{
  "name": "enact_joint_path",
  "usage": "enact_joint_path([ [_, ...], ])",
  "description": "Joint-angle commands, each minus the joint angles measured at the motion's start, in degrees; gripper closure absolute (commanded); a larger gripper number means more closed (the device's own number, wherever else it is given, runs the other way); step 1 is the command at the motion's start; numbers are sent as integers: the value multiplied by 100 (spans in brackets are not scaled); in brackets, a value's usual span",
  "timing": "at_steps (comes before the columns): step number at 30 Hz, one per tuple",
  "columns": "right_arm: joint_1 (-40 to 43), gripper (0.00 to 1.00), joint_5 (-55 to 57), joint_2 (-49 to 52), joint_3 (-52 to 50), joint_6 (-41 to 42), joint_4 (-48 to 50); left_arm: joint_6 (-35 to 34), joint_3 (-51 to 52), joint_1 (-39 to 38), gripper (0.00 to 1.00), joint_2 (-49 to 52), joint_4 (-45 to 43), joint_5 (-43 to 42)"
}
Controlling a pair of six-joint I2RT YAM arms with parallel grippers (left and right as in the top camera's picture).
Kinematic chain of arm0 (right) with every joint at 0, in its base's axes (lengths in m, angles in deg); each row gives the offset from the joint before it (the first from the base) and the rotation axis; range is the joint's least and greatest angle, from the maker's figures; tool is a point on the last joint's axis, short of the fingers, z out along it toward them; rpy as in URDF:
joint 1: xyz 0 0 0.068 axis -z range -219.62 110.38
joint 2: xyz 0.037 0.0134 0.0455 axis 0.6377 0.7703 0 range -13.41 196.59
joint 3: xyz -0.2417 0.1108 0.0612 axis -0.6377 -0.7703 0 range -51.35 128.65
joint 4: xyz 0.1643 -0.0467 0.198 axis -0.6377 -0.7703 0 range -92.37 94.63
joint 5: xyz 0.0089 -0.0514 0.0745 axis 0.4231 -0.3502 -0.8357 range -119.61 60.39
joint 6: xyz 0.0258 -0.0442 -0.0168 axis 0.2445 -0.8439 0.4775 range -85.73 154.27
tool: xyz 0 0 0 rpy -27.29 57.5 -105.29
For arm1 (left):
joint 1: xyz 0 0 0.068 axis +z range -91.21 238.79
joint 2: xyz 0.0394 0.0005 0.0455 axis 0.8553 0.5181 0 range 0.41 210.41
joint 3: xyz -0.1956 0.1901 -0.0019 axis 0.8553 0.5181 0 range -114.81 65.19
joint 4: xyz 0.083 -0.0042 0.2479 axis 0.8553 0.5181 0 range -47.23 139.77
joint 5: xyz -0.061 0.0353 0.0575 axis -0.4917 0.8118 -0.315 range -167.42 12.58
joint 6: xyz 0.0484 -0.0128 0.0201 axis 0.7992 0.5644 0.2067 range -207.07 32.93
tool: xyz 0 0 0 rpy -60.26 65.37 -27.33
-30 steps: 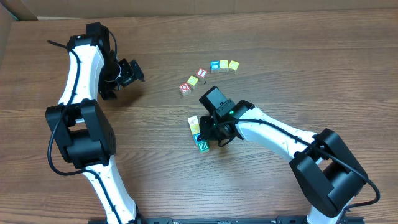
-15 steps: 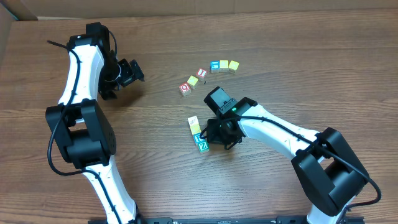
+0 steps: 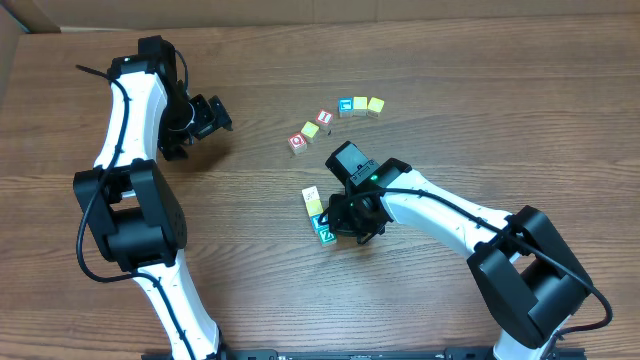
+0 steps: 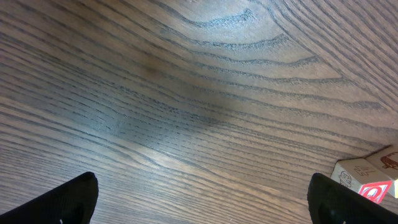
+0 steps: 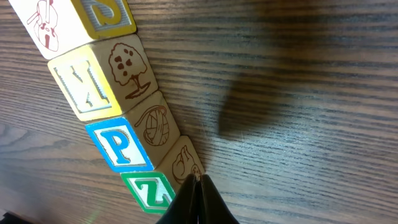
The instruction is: Flip 4 blocks
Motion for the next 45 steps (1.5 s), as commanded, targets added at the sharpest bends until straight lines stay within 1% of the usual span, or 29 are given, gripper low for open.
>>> enact_joint_path([
  [1,-24,96,-59,-122,107,72,4,7,-7,-37,0,-20,0,37],
  [24,-28,96,-105,-122,107,162,22,7,-7,-37,0,-20,0,39],
  [35,-160,96,-136,-122,107,177,129,7,-7,-37,0,-20,-2,37],
  [40,-157,96,17,-122,107,175,129,7,-7,-37,0,-20,-2,37],
  [45,-140,96,420,-122,107,151,50,7,-7,-37,0,-20,-2,37],
])
